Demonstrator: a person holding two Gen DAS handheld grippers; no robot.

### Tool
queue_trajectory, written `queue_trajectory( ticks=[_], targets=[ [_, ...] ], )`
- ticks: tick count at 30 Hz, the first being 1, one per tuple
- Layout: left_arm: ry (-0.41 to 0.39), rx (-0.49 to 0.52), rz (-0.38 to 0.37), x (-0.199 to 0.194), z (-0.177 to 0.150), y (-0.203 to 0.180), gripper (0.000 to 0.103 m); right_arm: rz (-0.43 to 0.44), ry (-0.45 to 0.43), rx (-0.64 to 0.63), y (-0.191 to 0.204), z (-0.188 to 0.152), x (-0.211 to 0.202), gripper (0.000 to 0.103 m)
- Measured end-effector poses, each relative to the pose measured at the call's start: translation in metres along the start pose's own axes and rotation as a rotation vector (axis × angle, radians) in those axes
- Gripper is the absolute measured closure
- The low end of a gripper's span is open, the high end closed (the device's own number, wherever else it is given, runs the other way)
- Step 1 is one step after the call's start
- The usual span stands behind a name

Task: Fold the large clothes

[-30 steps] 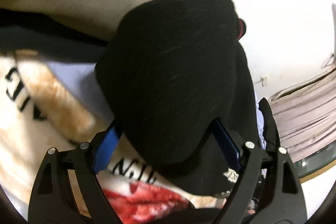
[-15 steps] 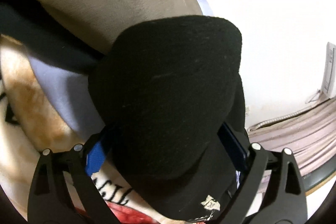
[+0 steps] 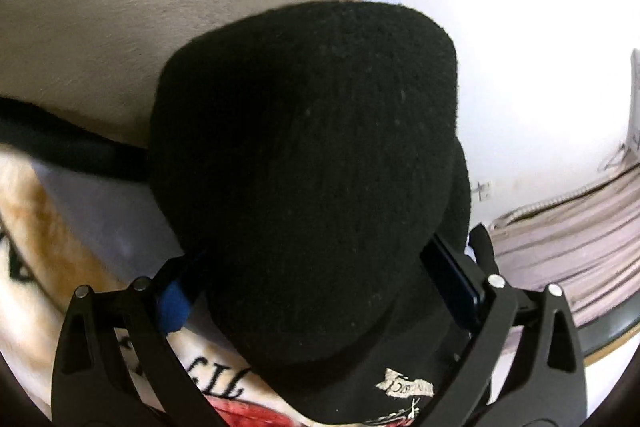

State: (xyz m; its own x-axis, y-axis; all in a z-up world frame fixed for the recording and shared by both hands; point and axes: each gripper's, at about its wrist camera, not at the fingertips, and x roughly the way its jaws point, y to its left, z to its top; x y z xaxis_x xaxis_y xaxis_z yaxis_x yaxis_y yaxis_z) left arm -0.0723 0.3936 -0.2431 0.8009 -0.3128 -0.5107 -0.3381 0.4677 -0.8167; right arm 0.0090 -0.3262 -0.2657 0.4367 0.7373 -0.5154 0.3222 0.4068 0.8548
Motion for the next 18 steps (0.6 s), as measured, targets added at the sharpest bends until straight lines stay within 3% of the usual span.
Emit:
queue_trajectory(
  ticks=[1,3,4,5,6,9,15,18],
  targets=[
    [0.011,0.002,0.0,-0.001,-0.001,0.0,0.007,-0.012,0.002,-0.004,-0.001,0.002,0.0,0.017],
    [0.028,0.016,0.008,-0.001,-0.001,-0.006,0.012,-0.05,0.007,-0.016,0.001,0.005,-0.002,0.031],
    [0.034,0.02,0.011,-0.009,0.006,-0.004,0.021,-0.06,0.008,-0.009,0.002,0.006,-0.003,0.035],
    [0.04,0.021,0.015,-0.012,0.005,-0.004,0.033,-0.079,0.01,-0.017,0.006,0.007,-0.005,0.048],
    [0.044,0.02,0.011,-0.013,0.009,-0.005,0.038,-0.103,0.013,-0.03,0.009,0.007,-0.006,0.059],
    [0.059,0.054,0.0,-0.021,0.008,-0.013,0.051,-0.124,0.035,-0.074,0.023,0.01,-0.009,0.069],
    [0.014,0.146,-0.016,-0.043,0.007,-0.045,0.062,-0.117,0.037,-0.283,0.079,0.012,-0.033,0.075],
    [-0.019,0.238,-0.03,-0.052,-0.008,-0.082,0.067,-0.084,0.037,-0.374,0.111,0.011,-0.045,0.076]
  ],
)
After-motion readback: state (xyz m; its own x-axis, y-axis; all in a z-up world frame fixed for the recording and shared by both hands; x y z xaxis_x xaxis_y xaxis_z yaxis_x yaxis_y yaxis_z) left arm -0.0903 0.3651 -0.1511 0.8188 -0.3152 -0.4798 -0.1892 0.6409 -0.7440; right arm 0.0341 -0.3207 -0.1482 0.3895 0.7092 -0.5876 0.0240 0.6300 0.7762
